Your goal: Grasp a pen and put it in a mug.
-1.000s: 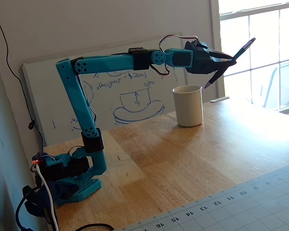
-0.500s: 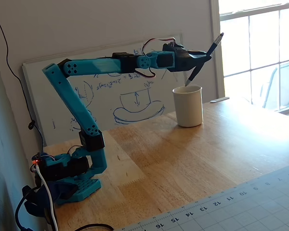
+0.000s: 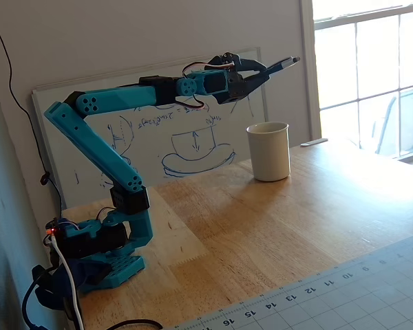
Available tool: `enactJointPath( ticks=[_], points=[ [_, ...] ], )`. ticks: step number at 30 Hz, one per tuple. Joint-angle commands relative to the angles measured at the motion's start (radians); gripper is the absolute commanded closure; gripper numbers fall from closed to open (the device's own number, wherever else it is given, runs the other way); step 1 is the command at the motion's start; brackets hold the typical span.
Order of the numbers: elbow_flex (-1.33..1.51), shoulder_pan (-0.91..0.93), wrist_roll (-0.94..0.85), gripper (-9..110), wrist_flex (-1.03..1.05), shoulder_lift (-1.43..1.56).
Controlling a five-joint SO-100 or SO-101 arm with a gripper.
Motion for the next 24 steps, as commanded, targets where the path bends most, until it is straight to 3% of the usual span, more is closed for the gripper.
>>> enactJointPath(
  ticks=[1,7,12,16,24],
  points=[
    [-0.002,-0.029,0.337,98,-0.038,0.091],
    [0.008,-0.13,0.834,97,-0.035,0.094],
    [0.009,-0.238,1.092,98,-0.034,0.089],
    [0.009,-0.284,1.18,98,-0.034,0.078],
    [0.018,-0.298,1.18,98,-0.035,-0.069]
  ],
)
